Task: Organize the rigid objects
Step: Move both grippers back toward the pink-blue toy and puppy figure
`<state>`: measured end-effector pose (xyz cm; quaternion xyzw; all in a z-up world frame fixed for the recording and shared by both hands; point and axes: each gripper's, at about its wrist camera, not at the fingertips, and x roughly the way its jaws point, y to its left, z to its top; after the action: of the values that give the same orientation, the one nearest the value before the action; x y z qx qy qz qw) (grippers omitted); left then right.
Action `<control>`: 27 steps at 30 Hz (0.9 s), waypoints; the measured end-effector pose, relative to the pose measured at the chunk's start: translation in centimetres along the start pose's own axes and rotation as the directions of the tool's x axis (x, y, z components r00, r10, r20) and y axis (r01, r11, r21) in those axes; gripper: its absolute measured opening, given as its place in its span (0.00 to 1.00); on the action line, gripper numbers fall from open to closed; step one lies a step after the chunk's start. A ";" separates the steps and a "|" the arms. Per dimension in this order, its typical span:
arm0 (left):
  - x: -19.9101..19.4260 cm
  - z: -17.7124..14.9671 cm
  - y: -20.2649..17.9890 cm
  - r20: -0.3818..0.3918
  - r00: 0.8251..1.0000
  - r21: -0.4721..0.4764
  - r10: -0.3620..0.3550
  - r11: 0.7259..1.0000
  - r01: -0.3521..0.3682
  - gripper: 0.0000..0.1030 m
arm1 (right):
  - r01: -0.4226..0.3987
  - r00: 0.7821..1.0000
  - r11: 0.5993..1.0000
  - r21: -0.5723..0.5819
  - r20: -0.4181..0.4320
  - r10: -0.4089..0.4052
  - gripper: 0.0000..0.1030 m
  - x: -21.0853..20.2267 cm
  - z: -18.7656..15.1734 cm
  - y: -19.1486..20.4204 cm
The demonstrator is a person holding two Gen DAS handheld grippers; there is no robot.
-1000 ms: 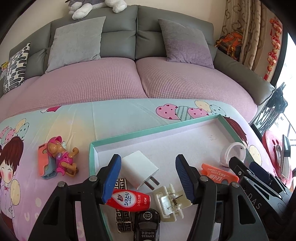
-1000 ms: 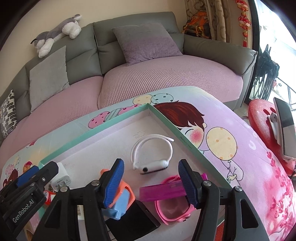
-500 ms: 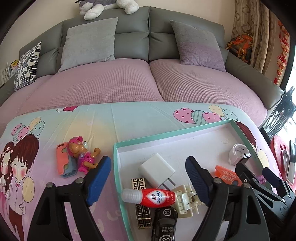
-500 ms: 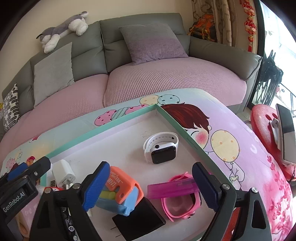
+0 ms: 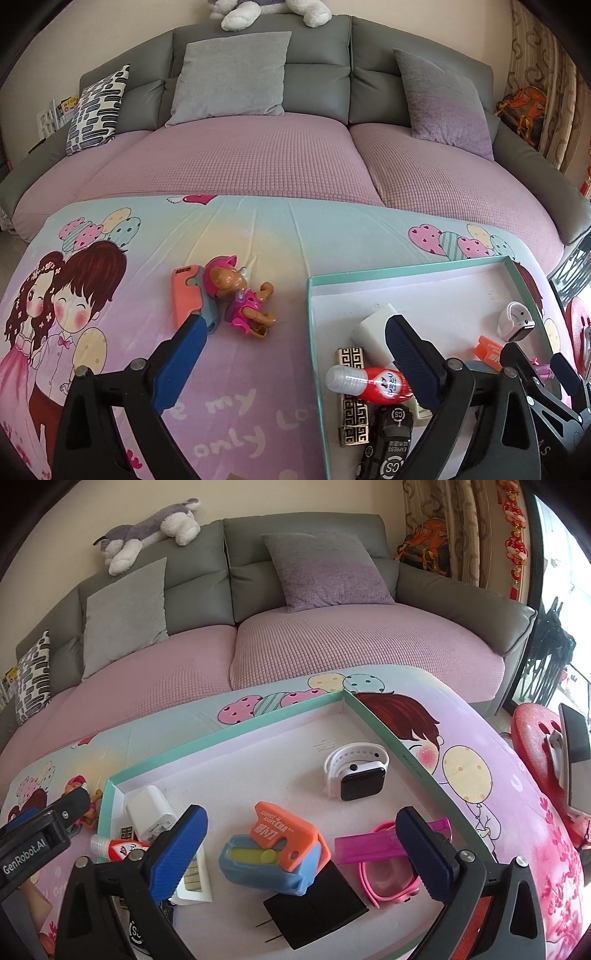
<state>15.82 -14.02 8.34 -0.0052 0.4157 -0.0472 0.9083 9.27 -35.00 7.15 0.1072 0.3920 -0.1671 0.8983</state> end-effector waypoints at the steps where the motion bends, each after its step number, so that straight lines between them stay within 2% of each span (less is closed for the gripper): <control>1: 0.0 -0.1 0.3 -0.001 1.000 -0.006 0.004 1.000 -0.004 0.95 | -0.003 1.000 1.000 -0.006 0.002 0.003 1.00 -0.2 0.0 0.3; 7: -0.5 -0.9 2.2 -0.005 1.000 -0.036 0.021 0.999 -0.021 0.96 | -0.084 0.996 0.996 -0.006 0.016 0.084 1.00 -1.5 -0.1 2.1; 12: -0.9 -1.0 5.1 -0.003 0.998 -0.086 0.068 0.994 -0.068 0.96 | -0.161 0.986 0.986 -0.041 0.030 0.162 1.00 -2.5 0.0 4.8; 19: -1.6 -1.6 10.3 -0.019 0.986 -0.175 0.165 0.971 -0.166 0.96 | -0.200 0.979 0.974 -0.106 0.003 0.202 1.00 -2.2 -0.8 8.1; 27: -2.2 -2.8 14.9 -0.041 0.977 -0.252 0.209 0.944 -0.212 0.96 | -0.229 0.974 0.963 -0.146 -0.032 0.226 1.00 -1.5 -1.6 10.7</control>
<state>13.54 1.09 7.44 -0.0773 0.4227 0.1038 0.8970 11.34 -24.23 7.82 0.0855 0.3954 -0.0323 0.9140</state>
